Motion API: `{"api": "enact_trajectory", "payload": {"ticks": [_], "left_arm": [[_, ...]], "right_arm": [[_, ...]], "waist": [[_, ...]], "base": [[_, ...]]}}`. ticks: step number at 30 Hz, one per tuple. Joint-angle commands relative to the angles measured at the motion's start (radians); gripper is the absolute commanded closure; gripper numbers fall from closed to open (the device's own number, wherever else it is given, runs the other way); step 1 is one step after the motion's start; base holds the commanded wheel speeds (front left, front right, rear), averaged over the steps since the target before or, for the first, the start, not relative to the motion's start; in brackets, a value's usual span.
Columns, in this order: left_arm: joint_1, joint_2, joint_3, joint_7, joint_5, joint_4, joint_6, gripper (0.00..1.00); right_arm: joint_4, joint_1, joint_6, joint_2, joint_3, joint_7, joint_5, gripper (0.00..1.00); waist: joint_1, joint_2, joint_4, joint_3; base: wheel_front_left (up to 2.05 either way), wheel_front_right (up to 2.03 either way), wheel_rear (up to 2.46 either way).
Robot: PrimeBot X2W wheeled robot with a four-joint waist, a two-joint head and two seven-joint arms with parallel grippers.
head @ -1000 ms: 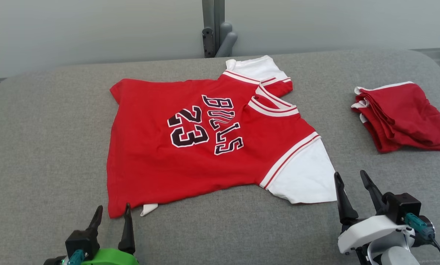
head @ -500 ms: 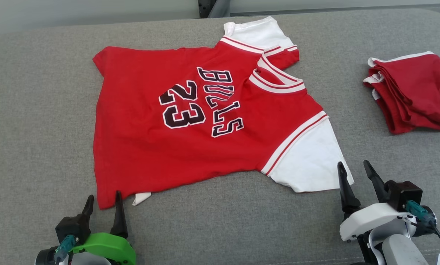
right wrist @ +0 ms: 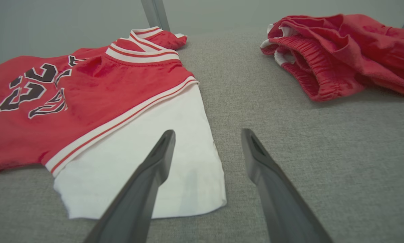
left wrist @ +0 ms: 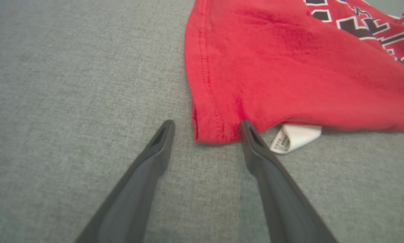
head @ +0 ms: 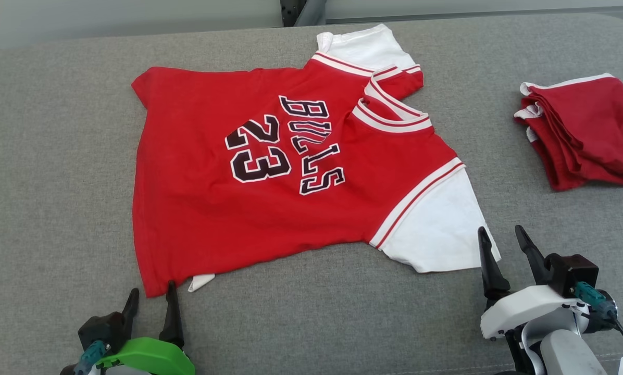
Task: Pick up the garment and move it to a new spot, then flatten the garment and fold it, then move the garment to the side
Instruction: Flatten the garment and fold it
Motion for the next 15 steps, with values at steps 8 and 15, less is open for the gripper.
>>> {"api": "enact_trajectory", "payload": {"ticks": [8, 15], "left_arm": [[-0.027, 0.002, -0.016, 0.001, -0.012, 0.034, -0.026, 1.00], [-0.007, 0.003, -0.001, 0.000, 0.006, 0.021, -0.029, 1.00]], "right_arm": [[0.009, 0.002, 0.000, 0.000, -0.007, -0.003, 0.008, 0.00], [0.060, 0.017, 0.000, -0.003, -0.035, -0.003, 0.019, 0.00]], "waist": [[0.0000, 0.0000, -0.007, -0.002], [0.0000, 0.0000, 0.006, -0.030]], "base": [[0.00, 0.00, 0.00], [0.00, 0.00, 0.00]]}}
